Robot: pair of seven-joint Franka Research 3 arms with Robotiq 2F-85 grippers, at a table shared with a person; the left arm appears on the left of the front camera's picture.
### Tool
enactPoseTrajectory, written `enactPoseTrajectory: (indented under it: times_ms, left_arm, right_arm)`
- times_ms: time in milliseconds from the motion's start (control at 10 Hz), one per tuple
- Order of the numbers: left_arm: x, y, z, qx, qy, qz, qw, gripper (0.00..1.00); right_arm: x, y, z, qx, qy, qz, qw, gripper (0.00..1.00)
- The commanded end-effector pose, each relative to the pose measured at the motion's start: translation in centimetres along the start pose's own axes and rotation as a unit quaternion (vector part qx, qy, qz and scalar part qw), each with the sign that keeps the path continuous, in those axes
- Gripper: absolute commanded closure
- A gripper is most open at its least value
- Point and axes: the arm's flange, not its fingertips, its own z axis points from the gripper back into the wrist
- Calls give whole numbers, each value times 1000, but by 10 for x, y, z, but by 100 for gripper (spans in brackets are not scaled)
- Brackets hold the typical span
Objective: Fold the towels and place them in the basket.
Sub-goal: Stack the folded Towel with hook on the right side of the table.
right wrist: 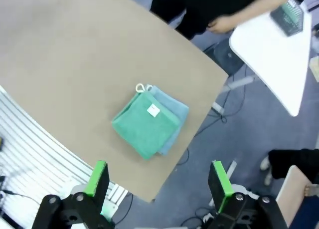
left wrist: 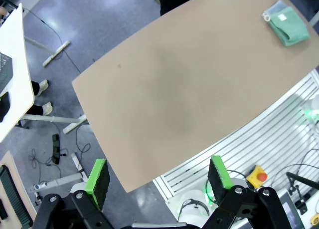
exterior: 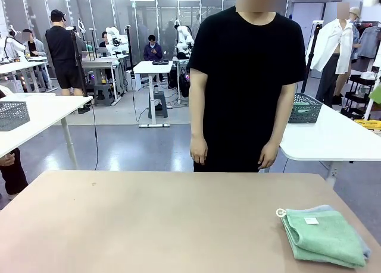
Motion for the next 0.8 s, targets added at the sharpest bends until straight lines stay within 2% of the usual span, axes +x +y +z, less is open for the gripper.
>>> enactPoseTrajectory:
  times_ms: [0, 200, 300, 700]
  left_arm:
    - [1, 0, 2, 3, 1, -1, 1000, 0]
    - [1, 0, 2, 3, 1, -1, 1000, 0]
    - [1, 0, 2, 3, 1, -1, 1000, 0]
    - [1, 0, 2, 3, 1, -1, 1000, 0]
  right_arm:
    - [-13, 22, 1, 8, -41, -21, 999, 0]
    - [-19, 32, 30, 9, -60, -29, 998, 0]
    - [-21, 36, 38, 2, -51, -22, 998, 0]
    - [-23, 27, 33, 18, -35, -44, 998, 0]
